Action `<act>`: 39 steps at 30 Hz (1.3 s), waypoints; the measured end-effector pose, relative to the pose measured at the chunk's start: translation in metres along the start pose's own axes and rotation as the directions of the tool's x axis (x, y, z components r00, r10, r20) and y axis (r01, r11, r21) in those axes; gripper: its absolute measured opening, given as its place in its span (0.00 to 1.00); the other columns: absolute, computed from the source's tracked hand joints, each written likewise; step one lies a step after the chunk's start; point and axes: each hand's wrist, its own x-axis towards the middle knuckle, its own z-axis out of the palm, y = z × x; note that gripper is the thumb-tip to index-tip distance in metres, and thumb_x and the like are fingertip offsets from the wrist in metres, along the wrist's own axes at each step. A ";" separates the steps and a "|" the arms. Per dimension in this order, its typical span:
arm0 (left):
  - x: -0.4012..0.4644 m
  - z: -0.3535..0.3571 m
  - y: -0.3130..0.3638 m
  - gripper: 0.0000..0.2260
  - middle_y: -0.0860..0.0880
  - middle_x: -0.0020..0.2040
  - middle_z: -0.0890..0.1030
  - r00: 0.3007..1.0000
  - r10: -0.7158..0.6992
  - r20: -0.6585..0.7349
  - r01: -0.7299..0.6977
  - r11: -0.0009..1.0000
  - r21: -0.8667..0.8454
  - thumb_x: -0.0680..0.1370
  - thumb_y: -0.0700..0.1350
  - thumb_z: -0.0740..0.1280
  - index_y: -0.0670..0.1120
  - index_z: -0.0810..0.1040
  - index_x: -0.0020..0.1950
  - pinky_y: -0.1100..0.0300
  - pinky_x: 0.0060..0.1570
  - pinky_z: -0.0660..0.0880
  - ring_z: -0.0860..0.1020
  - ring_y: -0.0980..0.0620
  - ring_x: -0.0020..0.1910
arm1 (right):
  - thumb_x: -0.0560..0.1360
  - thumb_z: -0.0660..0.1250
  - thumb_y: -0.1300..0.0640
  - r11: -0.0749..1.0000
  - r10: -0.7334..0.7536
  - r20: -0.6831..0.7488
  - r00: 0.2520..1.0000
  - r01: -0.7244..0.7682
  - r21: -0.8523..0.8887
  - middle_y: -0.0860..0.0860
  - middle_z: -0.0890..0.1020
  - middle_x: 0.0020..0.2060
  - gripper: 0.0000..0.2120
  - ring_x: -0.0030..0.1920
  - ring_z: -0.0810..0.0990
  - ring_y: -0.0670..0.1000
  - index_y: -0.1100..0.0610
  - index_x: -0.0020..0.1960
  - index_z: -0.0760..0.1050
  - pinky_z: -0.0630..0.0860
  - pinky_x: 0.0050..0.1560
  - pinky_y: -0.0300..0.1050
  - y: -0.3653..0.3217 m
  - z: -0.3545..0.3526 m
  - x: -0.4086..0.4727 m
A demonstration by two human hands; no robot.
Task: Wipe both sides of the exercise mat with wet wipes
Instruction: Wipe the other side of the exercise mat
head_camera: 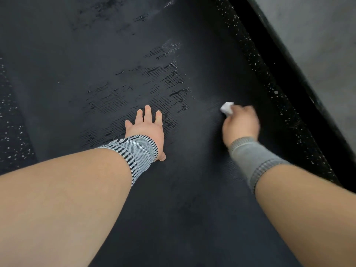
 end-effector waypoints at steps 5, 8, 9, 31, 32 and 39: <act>-0.002 0.006 -0.006 0.59 0.45 0.78 0.31 0.999 0.029 -0.045 -0.032 0.998 -0.060 0.69 0.61 0.76 0.49 0.33 0.79 0.38 0.75 0.52 0.38 0.44 0.79 | 0.77 0.59 0.57 0.862 -0.506 0.225 0.833 0.499 0.093 0.53 0.72 0.54 0.14 0.46 0.77 0.57 0.54 0.62 0.74 0.75 0.50 0.47 -0.048 0.027 -0.062; -0.001 0.008 -0.008 0.59 0.45 0.78 0.30 0.998 0.043 -0.042 -0.047 0.995 -0.084 0.68 0.61 0.76 0.50 0.32 0.78 0.37 0.75 0.52 0.37 0.44 0.78 | 0.77 0.59 0.57 0.953 -0.289 0.094 0.953 0.278 0.117 0.55 0.73 0.56 0.15 0.52 0.76 0.58 0.52 0.62 0.76 0.71 0.54 0.46 -0.040 0.023 -0.036; 0.000 0.008 -0.009 0.59 0.45 0.78 0.30 0.998 0.047 -0.041 -0.051 0.995 -0.090 0.68 0.61 0.76 0.50 0.32 0.78 0.37 0.75 0.52 0.37 0.44 0.78 | 0.77 0.59 0.57 0.978 -0.167 0.041 0.985 0.160 0.137 0.55 0.73 0.57 0.16 0.54 0.76 0.57 0.53 0.63 0.76 0.70 0.55 0.45 -0.037 0.019 -0.026; -0.042 0.085 -0.083 0.55 0.46 0.78 0.30 0.965 -0.033 -0.259 -0.036 0.966 -0.255 0.68 0.76 0.60 0.48 0.34 0.79 0.34 0.72 0.44 0.34 0.48 0.78 | 0.78 0.60 0.56 0.973 -0.230 0.007 0.973 0.230 -0.006 0.53 0.74 0.55 0.13 0.52 0.75 0.54 0.57 0.60 0.77 0.66 0.48 0.40 -0.055 0.035 -0.039; -0.047 0.093 -0.091 0.55 0.47 0.78 0.31 0.981 -0.045 -0.191 -0.003 0.970 -0.245 0.68 0.77 0.60 0.48 0.34 0.79 0.33 0.72 0.43 0.35 0.48 0.78 | 0.78 0.59 0.57 0.978 -0.209 -0.002 0.978 0.209 0.005 0.53 0.74 0.56 0.14 0.53 0.75 0.55 0.57 0.60 0.77 0.67 0.50 0.41 -0.057 0.035 -0.041; -0.043 0.093 -0.089 0.57 0.42 0.79 0.34 0.994 -0.052 -0.093 0.035 0.985 -0.170 0.69 0.71 0.67 0.45 0.35 0.79 0.34 0.73 0.44 0.38 0.44 0.79 | 0.71 0.68 0.63 0.860 -0.511 0.133 0.850 0.501 0.097 0.57 0.77 0.45 0.10 0.41 0.78 0.61 0.57 0.52 0.77 0.72 0.37 0.48 -0.108 0.057 -0.116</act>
